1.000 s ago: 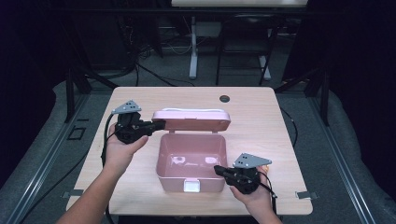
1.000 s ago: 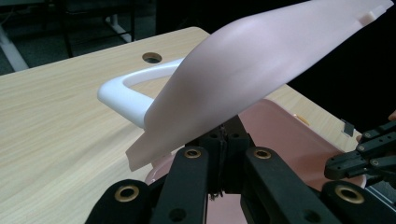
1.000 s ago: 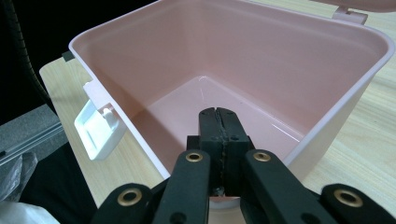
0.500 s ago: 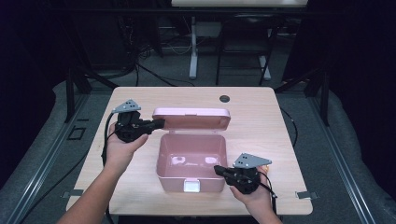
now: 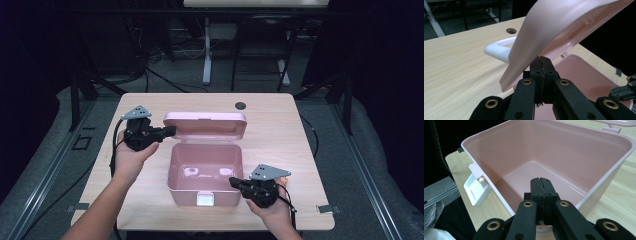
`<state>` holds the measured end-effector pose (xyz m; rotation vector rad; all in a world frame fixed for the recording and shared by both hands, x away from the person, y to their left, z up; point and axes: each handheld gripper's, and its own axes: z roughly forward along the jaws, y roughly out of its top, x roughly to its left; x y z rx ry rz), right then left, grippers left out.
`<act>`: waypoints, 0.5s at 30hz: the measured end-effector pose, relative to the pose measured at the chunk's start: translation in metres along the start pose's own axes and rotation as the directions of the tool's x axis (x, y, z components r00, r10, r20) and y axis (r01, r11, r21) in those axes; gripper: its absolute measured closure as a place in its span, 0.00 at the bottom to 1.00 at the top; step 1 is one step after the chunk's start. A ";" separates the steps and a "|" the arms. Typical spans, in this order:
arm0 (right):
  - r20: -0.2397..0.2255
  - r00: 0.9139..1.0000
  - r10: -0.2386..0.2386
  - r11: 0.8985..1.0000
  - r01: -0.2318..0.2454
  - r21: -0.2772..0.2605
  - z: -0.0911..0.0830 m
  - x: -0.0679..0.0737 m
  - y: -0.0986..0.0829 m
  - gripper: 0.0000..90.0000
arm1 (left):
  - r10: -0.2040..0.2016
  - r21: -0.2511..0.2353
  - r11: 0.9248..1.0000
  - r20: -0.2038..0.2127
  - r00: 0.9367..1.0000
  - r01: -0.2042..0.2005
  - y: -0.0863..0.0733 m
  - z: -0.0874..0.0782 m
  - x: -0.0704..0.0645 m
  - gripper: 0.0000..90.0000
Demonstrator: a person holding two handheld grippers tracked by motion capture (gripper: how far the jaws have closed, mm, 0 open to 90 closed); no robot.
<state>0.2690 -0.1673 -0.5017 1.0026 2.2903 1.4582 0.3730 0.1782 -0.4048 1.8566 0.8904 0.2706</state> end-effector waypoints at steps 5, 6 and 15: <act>-0.001 1.000 0.001 1.000 -0.001 0.000 0.000 0.000 0.000 1.00 | 0.002 0.006 1.000 -0.006 1.000 -0.002 -0.001 0.003 0.002 1.00; -0.001 1.000 0.001 1.000 -0.001 0.000 0.000 0.000 0.000 1.00 | 0.000 0.006 1.000 -0.005 1.000 0.000 -0.001 0.004 0.003 1.00; -0.005 1.000 0.005 1.000 -0.005 -0.002 0.000 -0.001 0.000 1.00 | -0.032 0.016 0.999 -0.019 0.999 0.032 -0.009 0.011 0.013 0.99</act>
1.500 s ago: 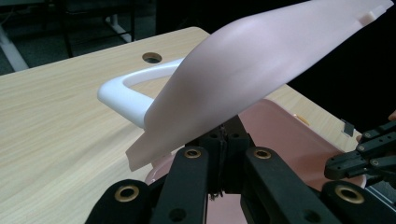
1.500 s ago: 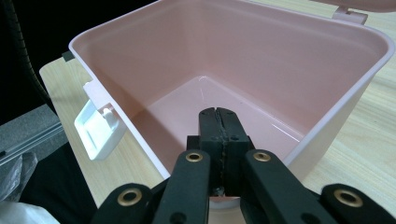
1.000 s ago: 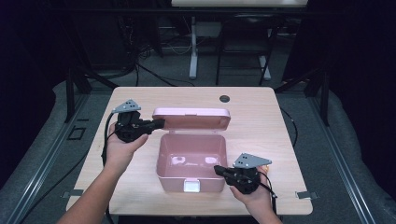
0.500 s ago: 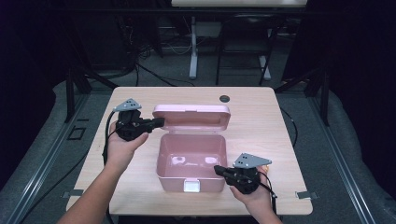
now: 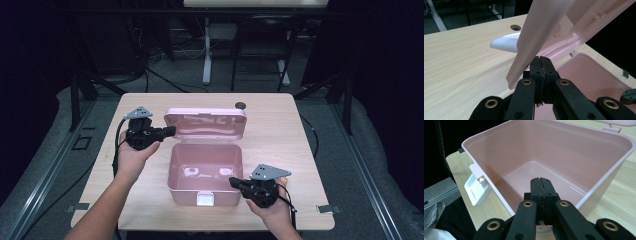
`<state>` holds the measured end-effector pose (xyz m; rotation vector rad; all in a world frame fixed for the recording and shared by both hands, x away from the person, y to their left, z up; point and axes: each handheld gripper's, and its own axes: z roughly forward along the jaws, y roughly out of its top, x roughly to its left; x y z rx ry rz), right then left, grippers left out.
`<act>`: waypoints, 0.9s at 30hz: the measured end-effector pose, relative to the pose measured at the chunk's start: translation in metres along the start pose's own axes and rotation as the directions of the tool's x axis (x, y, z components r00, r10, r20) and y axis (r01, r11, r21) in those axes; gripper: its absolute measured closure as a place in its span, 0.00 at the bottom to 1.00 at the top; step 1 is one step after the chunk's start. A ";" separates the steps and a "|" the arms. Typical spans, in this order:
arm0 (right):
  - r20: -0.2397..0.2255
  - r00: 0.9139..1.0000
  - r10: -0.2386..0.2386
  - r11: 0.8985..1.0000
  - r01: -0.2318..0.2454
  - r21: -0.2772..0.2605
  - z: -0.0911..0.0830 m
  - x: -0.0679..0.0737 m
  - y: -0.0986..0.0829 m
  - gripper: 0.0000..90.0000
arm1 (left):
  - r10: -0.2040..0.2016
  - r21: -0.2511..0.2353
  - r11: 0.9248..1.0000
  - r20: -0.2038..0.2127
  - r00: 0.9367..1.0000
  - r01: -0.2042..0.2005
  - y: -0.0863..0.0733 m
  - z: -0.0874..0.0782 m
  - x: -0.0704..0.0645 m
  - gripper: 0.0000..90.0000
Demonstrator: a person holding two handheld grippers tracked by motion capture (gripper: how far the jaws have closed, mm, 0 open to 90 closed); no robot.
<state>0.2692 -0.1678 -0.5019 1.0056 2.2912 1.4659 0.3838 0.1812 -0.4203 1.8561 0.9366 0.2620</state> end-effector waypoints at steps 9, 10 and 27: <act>0.000 1.000 -0.001 1.000 0.001 -0.004 0.000 0.000 0.000 1.00 | -0.011 0.007 1.000 -0.002 1.000 0.011 -0.005 0.006 0.004 0.99; 0.001 1.000 -0.003 1.000 0.003 -0.004 0.000 0.000 0.000 1.00 | -0.010 0.010 1.000 -0.004 1.000 0.010 -0.006 0.007 0.005 0.99; -0.002 1.000 -0.004 1.000 0.004 -0.005 0.000 0.000 -0.001 1.00 | -0.044 0.041 0.998 -0.032 0.999 0.045 -0.013 0.025 0.017 0.98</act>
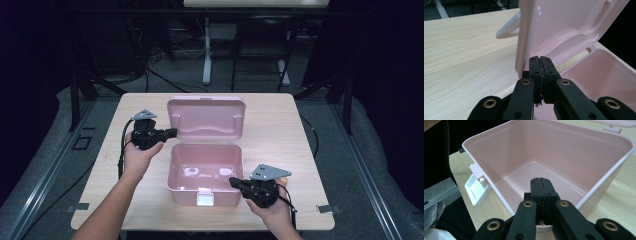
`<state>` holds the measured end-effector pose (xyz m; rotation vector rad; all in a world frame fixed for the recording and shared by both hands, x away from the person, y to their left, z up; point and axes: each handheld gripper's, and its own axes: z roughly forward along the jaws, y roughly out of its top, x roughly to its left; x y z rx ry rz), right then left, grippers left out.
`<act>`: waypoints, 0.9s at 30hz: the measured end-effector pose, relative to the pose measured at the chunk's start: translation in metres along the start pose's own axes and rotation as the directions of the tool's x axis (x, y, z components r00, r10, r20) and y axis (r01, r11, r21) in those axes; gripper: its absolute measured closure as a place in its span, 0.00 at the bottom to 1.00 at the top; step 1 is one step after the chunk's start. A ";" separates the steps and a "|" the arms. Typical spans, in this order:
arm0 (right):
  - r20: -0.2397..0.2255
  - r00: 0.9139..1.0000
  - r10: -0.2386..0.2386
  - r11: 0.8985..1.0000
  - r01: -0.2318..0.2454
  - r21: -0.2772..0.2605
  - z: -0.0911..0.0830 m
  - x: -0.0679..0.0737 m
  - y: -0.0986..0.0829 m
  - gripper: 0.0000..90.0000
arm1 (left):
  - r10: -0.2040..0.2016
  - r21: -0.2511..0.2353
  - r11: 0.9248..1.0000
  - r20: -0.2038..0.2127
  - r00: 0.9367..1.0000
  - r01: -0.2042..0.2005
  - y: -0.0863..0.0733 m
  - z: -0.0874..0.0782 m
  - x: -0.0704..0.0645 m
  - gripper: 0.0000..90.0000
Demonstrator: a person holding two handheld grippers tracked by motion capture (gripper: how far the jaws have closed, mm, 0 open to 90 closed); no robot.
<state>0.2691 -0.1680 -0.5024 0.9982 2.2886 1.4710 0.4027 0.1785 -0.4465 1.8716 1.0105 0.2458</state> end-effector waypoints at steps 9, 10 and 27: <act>-0.003 1.000 0.004 1.000 -0.004 -0.001 0.000 0.000 0.000 1.00 | -0.011 0.010 1.000 -0.008 1.000 0.011 -0.002 0.006 0.001 0.98; -0.006 1.000 0.004 1.000 -0.004 0.001 0.000 0.000 0.000 1.00 | -0.012 0.012 1.000 -0.009 1.000 0.012 -0.002 0.006 0.001 0.98; -0.010 1.000 0.001 1.000 -0.001 -0.005 0.000 -0.001 -0.001 1.00 | 0.022 0.026 0.999 -0.004 1.000 -0.022 -0.013 -0.010 -0.003 0.96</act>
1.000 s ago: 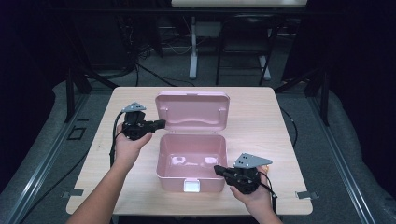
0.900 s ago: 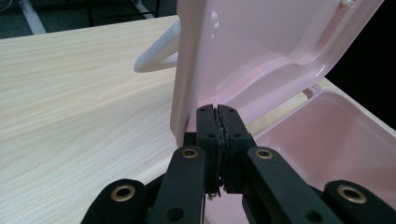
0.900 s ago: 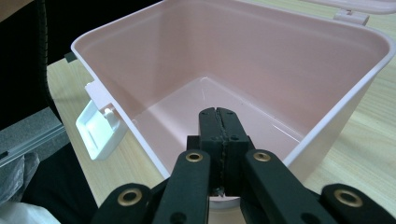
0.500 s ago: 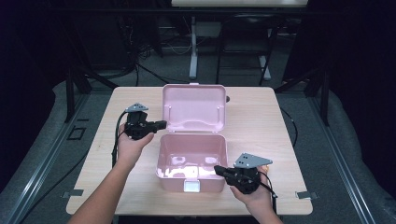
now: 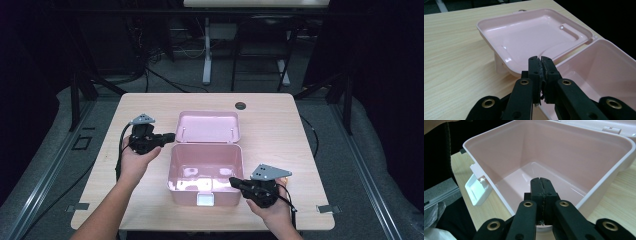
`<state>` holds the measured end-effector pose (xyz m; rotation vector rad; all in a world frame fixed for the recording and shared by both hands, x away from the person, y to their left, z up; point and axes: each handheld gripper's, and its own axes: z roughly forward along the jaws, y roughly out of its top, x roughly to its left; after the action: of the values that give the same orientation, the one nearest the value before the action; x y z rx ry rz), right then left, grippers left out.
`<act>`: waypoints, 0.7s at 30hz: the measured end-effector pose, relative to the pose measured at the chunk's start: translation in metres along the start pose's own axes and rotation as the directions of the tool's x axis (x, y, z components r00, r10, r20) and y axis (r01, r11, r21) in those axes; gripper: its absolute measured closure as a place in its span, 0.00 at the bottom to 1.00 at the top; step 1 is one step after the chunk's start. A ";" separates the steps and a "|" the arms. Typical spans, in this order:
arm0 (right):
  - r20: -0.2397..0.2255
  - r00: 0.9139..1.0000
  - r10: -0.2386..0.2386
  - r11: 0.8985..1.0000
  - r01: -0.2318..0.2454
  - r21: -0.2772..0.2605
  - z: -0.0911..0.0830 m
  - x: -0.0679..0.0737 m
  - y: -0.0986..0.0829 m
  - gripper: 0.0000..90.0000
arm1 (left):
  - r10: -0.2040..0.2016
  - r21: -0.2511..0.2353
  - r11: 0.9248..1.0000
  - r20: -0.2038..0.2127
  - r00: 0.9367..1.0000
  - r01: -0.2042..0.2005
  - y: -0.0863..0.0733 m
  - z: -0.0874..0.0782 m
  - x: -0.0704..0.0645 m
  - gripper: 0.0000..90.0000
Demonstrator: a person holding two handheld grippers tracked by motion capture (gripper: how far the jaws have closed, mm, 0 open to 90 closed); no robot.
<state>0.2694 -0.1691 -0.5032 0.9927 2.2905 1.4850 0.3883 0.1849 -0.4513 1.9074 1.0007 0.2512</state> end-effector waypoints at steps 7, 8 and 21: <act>0.002 1.000 0.000 1.000 0.000 -0.001 0.000 0.000 0.000 1.00 | -0.009 -0.021 1.000 0.027 1.000 0.009 -0.012 -0.009 -0.004 0.91; 0.002 1.000 0.000 1.000 0.000 -0.002 0.000 0.000 0.000 1.00 | -0.005 -0.017 1.000 0.027 1.000 0.006 -0.013 -0.010 -0.004 0.91; -0.014 1.000 0.009 1.000 -0.009 -0.008 0.000 0.002 0.001 0.93 | -0.015 -0.011 1.000 0.045 0.999 0.016 -0.046 -0.021 -0.003 0.70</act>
<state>0.2685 -0.1676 -0.5025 0.9948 2.2913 1.5077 0.3498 0.2069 -0.4766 1.8857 0.9817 0.2035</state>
